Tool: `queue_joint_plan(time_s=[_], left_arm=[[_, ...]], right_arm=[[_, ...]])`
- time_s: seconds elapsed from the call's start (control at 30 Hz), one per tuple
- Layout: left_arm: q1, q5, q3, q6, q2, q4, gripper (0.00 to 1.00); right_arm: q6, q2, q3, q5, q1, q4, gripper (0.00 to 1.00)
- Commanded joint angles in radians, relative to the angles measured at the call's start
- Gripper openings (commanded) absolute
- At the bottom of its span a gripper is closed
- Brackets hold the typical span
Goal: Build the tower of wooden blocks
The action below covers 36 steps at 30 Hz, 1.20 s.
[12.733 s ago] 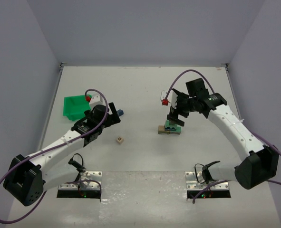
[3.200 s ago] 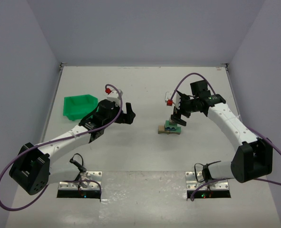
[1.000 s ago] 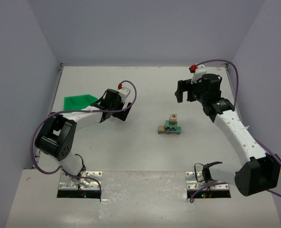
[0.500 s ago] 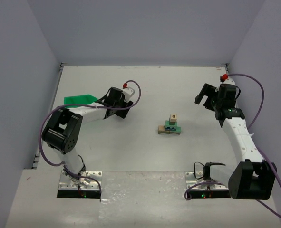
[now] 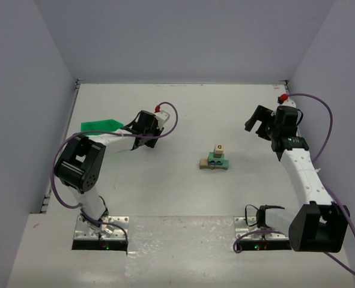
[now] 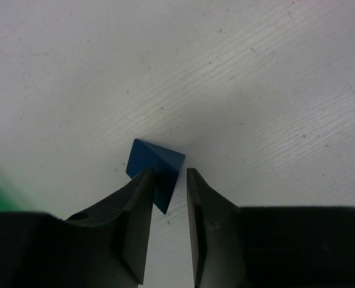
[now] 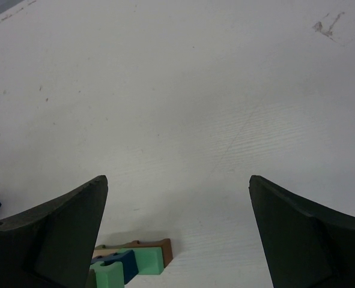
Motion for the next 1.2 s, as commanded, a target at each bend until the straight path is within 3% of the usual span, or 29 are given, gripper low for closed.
queue_joint_plan(time_s=[0.0,0.1,0.23,0.47,0.67,0.7,0.83,0.87,0.97,1.1,1.17], left_arm=[[0.003,-0.001,-0.001,-0.015,-0.024,0.025,0.22],[0.003,0.0,0.001,-0.02,-0.02,0.016,0.15],[0.003,-0.001,0.003,-0.032,-0.024,0.013,0.0],[0.003,-0.012,0.033,-0.163,-0.143,0.028,0.0],[0.003,-0.01,-0.059,-0.34,-0.35,0.154,0.0],[0.003,-0.01,-0.071,-0.366,-0.372,0.166,0.0],[0.003,0.075,-0.128,-0.515,-0.499,0.212,0.0],[0.003,0.095,-0.146,-0.545,-0.529,0.237,0.0],[0.003,0.225,-0.195,-0.637,-0.592,0.317,0.0],[0.003,0.308,-0.205,-0.784,-0.644,0.326,0.0],[0.001,0.304,-0.199,-0.864,-0.654,0.296,0.0]], right_arm=[[0.004,-0.024,-0.004,0.0,-0.007,0.034,0.99],[0.002,-0.037,-0.007,0.0,-0.009,0.033,0.99],[0.0,-0.043,-0.009,0.0,-0.011,0.033,0.99],[-0.059,-0.072,0.0,-0.036,-0.011,0.034,0.99],[-0.138,-0.148,-0.025,-0.106,-0.011,0.103,0.99],[-0.158,-0.159,-0.031,-0.144,-0.011,0.122,0.99],[-0.36,-0.18,-0.049,-0.646,-0.005,0.236,0.99],[-0.378,-0.183,-0.053,-0.699,0.005,0.246,0.99],[-0.526,-0.195,-0.031,-0.839,0.093,0.273,0.99],[-0.785,-0.203,0.016,-0.79,0.347,0.185,0.99],[-0.824,-0.193,0.025,-0.756,0.442,0.185,0.99]])
